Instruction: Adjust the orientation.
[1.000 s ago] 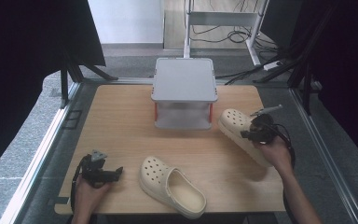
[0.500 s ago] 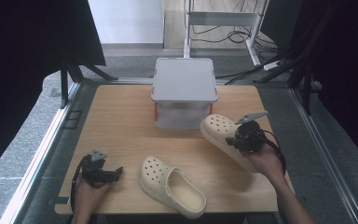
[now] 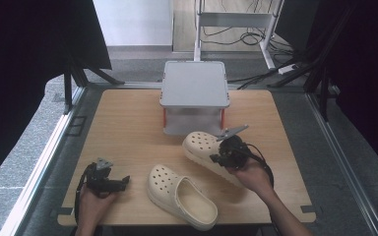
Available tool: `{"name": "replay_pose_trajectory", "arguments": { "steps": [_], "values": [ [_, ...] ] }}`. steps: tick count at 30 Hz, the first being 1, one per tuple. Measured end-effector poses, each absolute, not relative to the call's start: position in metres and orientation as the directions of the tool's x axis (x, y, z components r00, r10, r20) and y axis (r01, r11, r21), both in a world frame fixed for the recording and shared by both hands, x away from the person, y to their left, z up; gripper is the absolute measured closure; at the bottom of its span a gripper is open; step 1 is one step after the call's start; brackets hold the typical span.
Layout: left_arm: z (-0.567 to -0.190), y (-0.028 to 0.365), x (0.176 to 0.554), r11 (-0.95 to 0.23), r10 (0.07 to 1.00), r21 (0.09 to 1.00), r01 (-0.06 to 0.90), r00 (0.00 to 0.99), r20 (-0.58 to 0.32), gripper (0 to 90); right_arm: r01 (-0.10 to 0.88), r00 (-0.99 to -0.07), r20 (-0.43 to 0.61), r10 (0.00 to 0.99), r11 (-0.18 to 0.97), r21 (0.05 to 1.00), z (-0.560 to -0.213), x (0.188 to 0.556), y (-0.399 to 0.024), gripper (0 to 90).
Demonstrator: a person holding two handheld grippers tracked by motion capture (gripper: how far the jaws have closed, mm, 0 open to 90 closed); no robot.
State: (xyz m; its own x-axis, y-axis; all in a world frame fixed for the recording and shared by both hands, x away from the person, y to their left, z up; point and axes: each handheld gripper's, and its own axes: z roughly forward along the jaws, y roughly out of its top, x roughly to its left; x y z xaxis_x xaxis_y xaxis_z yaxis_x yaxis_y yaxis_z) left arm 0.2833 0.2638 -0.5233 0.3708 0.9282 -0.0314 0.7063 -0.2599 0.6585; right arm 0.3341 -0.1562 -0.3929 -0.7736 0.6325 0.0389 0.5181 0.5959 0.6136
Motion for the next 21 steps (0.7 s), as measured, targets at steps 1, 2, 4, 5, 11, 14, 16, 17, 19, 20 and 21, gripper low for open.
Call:
{"name": "replay_pose_trajectory", "arguments": {
  "steps": [1,2,4,5,11,14,16,17,19,20,21],
  "values": [
    [-0.523,0.264,0.283,-0.26,0.928,0.658,0.707,0.37,-0.03,0.0,0.515,-0.778,0.04,0.627,0.601,0.611,-0.395,0.333,-0.151,76.5],
    [-0.523,0.264,0.283,-0.258,0.929,0.658,0.707,0.369,-0.032,0.0,0.511,-0.784,0.04,0.62,0.607,0.608,-0.398,0.333,-0.147,76.5],
    [-0.523,0.264,0.283,-0.259,0.928,0.658,0.707,0.37,-0.033,0.0,0.507,-0.791,0.041,0.611,0.616,0.603,-0.402,0.331,-0.138,76.5],
    [-0.523,0.264,0.283,-0.261,0.928,0.657,0.708,0.37,-0.03,0.0,0.505,-0.794,0.042,0.607,0.619,0.601,-0.405,0.331,-0.134,76.5],
    [-0.523,0.264,0.283,-0.258,0.929,0.657,0.709,0.369,-0.034,0.0,0.492,-0.813,0.051,0.579,0.638,0.593,-0.42,0.326,-0.11,76.5],
    [-0.523,0.264,0.283,-0.258,0.929,0.656,0.709,0.369,-0.035,0.0,0.49,-0.823,0.065,0.565,0.645,0.586,-0.426,0.324,-0.102,76.4],
    [-0.523,0.264,0.283,-0.258,0.929,0.656,0.71,0.368,-0.033,0.0,0.485,-0.826,0.061,0.56,0.652,0.583,-0.429,0.322,-0.098,76.3],
    [-0.523,0.264,0.283,-0.258,0.929,0.656,0.709,0.37,-0.035,0.0,0.483,-0.828,0.061,0.557,0.654,0.582,-0.429,0.321,-0.097,76.3],
    [-0.523,0.263,0.283,-0.255,0.93,0.657,0.709,0.367,-0.035,0.0,0.484,-0.829,0.068,0.554,0.654,0.582,-0.432,0.319,-0.096,76.3],
    [-0.523,0.264,0.283,-0.256,0.929,0.657,0.709,0.368,-0.035,0.0,0.486,-0.83,0.076,0.552,0.65,0.584,-0.433,0.318,-0.096,76.2],
    [-0.523,0.264,0.283,-0.258,0.928,0.656,0.709,0.37,-0.034,0.0,0.487,-0.833,0.086,0.547,0.65,0.583,-0.434,0.318,-0.096,76.0]
  ]
}}
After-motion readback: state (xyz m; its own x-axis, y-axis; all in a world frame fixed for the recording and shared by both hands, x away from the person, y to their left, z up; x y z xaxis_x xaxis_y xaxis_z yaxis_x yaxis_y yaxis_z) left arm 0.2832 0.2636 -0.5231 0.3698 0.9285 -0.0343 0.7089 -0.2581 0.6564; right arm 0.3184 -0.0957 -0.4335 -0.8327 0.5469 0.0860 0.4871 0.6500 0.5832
